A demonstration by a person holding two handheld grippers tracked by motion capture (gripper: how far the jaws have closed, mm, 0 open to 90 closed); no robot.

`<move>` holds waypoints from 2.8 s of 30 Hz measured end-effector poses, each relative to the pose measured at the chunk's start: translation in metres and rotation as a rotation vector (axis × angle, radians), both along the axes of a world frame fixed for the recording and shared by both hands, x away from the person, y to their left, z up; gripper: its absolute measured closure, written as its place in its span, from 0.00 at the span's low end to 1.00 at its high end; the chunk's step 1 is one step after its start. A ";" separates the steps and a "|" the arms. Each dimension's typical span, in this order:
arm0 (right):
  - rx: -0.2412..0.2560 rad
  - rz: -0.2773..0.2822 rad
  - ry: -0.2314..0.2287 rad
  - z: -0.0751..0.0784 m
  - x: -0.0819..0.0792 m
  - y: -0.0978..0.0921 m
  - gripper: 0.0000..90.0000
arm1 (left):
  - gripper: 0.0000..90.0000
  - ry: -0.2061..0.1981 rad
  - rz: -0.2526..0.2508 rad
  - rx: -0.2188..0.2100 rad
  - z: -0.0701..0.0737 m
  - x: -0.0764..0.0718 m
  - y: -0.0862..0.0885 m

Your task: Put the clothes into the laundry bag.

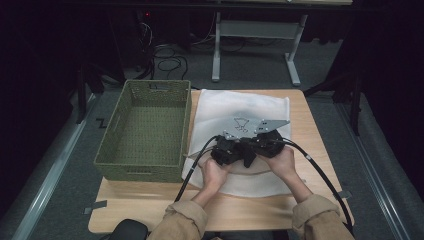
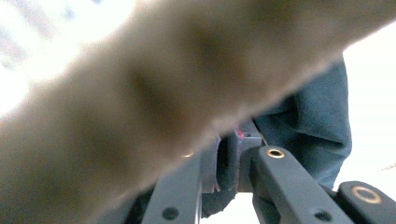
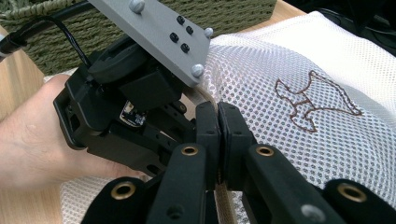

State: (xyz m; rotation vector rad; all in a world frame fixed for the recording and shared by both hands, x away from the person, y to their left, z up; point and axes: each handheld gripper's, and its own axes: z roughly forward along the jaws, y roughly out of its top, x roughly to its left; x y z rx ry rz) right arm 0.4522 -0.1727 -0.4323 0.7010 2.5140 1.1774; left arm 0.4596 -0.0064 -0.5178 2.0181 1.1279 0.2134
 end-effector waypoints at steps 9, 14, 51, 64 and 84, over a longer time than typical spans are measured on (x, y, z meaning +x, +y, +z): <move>0.001 -0.004 -0.005 0.000 0.000 0.000 0.99 | 0.75 0.012 -0.037 0.038 0.015 -0.010 0.011; 0.003 -0.007 -0.007 0.001 0.000 -0.001 0.99 | 0.70 0.011 -0.051 0.063 0.025 -0.020 0.022; -0.014 0.010 0.044 -0.008 -0.006 -0.009 0.98 | 0.54 -0.069 -0.103 0.131 0.066 -0.053 0.062; -0.024 0.014 0.044 -0.012 -0.009 -0.008 0.98 | 0.45 -0.068 -0.115 0.161 0.057 -0.045 0.061; 0.002 0.024 0.104 -0.030 -0.013 -0.019 0.97 | 0.46 -0.111 -0.097 0.290 0.044 -0.042 0.048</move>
